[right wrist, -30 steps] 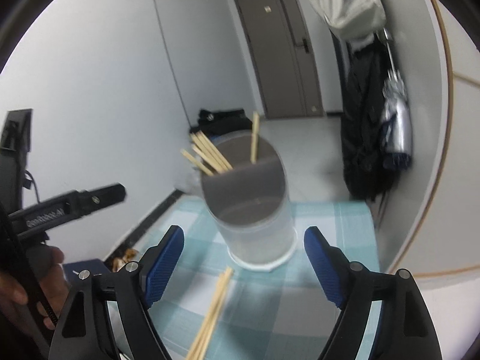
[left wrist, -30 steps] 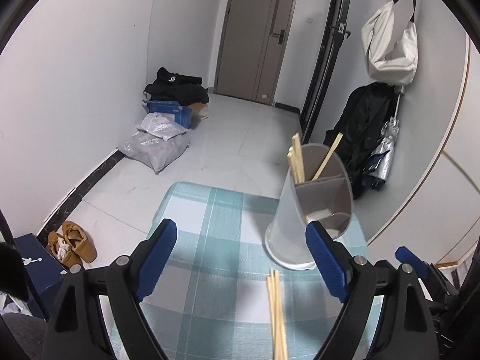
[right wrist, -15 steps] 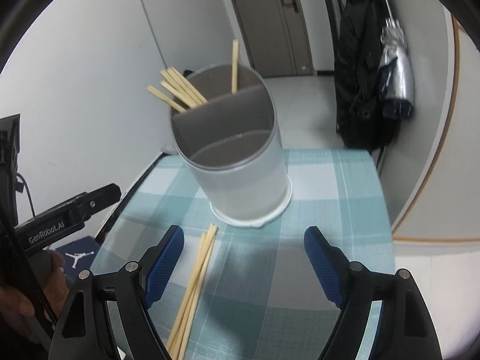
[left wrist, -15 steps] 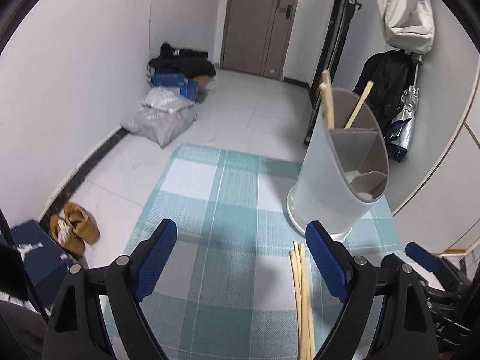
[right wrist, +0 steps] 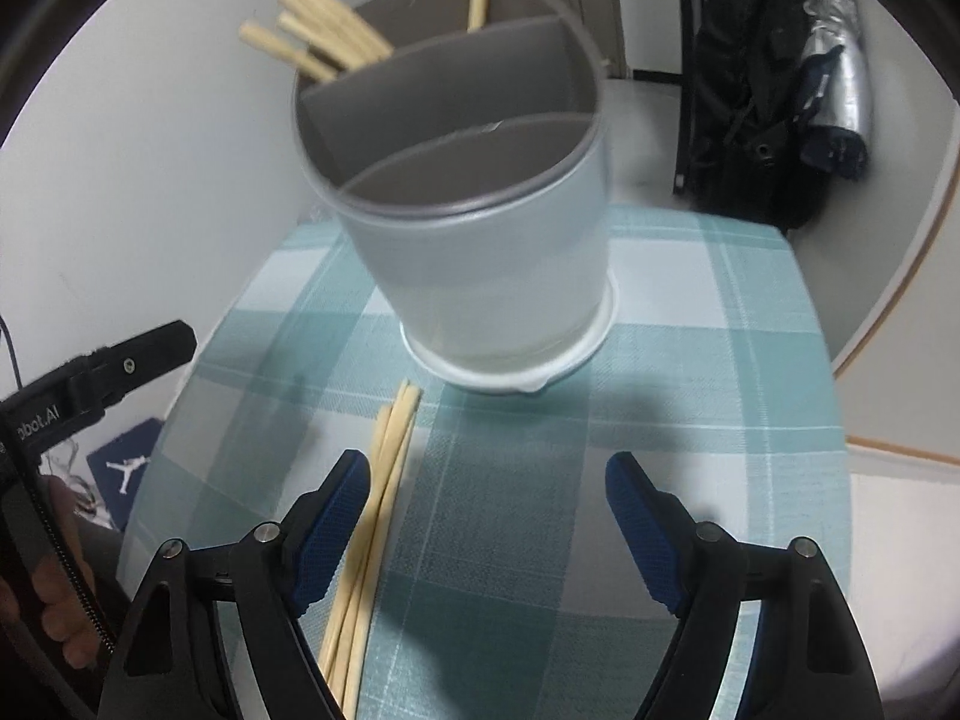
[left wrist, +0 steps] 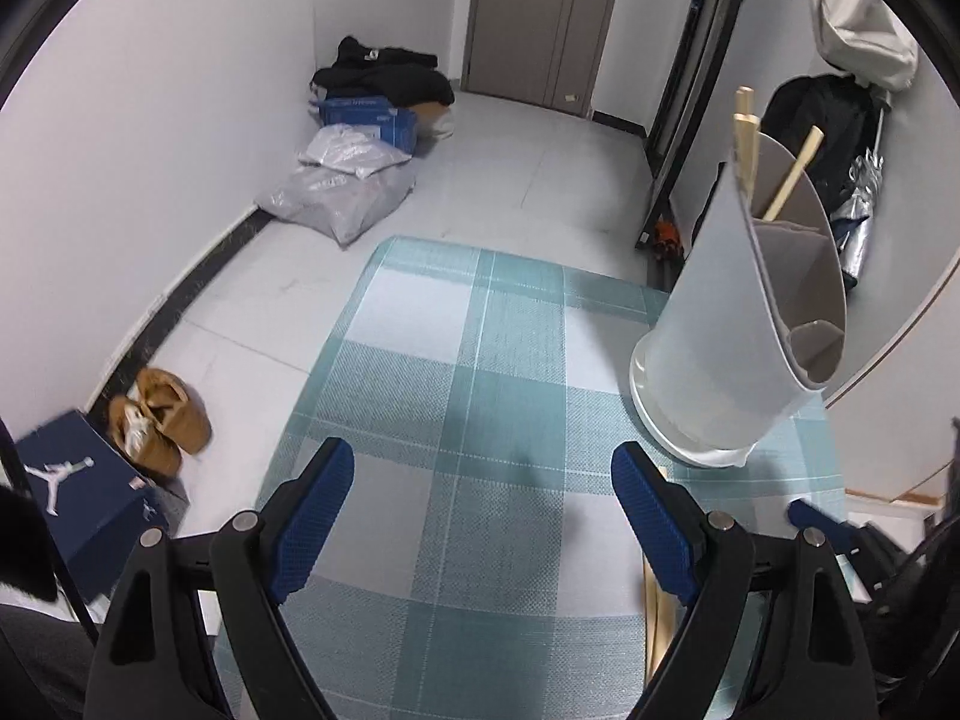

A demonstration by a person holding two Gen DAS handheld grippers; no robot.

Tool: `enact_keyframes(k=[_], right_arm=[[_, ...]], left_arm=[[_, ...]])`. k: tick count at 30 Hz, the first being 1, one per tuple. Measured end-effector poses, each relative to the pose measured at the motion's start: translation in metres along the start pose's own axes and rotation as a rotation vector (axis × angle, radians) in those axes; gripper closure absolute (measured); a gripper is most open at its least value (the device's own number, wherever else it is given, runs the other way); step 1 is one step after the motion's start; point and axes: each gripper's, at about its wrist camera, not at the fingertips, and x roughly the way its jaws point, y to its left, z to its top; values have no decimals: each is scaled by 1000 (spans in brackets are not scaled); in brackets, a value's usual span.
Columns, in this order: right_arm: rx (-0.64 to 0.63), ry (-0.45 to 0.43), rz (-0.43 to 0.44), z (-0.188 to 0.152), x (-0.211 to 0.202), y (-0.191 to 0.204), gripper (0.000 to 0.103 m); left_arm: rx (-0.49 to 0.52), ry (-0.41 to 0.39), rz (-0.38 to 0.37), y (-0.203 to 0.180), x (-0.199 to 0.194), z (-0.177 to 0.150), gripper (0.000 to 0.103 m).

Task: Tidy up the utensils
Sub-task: 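Move both grippers back down to the chopstick bundle on the cloth, then close the right gripper on one wooden chopstick from the bundle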

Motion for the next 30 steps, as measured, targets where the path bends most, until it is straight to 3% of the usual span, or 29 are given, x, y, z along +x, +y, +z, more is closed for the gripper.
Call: enact_keyframes(k=[8, 13, 18, 20, 22, 30], right_arm=[[-47, 71, -16, 0, 27, 16, 44], [-53, 83, -8, 2, 34, 20, 50], [-65, 85, 1, 1, 34, 30, 70], [-71, 91, 17, 3, 34, 32, 84], [-88, 94, 4, 3, 36, 35, 90], [-26, 124, 35, 0, 31, 24, 98]], left_arm=[[-97, 45, -29, 13, 6, 5, 17], [-144, 80, -46, 22, 13, 7, 17], [-173, 92, -57, 27, 13, 8, 17], [-174, 94, -58, 28, 13, 8, 17], [-177, 93, -56, 29, 13, 8, 17], [-179, 96, -58, 28, 12, 7, 17]])
